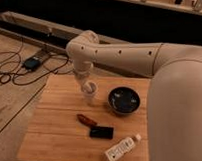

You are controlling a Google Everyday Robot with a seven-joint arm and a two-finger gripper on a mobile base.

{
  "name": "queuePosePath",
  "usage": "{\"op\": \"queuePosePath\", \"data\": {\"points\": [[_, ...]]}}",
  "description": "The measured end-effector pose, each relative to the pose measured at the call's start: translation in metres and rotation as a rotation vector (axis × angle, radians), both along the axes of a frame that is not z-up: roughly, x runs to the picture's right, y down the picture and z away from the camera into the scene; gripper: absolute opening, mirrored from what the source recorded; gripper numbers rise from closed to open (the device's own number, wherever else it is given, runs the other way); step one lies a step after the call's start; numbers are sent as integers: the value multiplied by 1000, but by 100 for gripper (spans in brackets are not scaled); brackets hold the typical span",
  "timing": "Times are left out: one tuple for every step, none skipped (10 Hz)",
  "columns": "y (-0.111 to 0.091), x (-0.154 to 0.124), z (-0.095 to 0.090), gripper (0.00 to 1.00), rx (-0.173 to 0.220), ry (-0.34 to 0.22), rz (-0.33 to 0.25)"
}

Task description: Place the white sponge in the ceramic cup

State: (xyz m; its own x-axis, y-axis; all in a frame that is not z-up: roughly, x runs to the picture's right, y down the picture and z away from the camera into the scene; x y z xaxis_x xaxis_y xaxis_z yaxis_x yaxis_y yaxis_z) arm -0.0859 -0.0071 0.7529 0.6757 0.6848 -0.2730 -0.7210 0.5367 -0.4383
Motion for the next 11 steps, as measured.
{"op": "queuePosePath", "data": {"points": [[0,2,5,31,-2,6,9],[1,3,8,40,-5,9,16],[2,4,10,52,-10,9,23],[2,5,11,61,-14,9,27],[3,4,12,68,-18,8,30],[4,4,13,77,-23,5,30],[5,4,13,80,-28,1,30],[4,4,14,80,-29,-1,32],[1,4,14,80,-22,-6,37],[-5,3,12,80,-8,-13,43],[-11,2,9,80,9,-20,50]]}}
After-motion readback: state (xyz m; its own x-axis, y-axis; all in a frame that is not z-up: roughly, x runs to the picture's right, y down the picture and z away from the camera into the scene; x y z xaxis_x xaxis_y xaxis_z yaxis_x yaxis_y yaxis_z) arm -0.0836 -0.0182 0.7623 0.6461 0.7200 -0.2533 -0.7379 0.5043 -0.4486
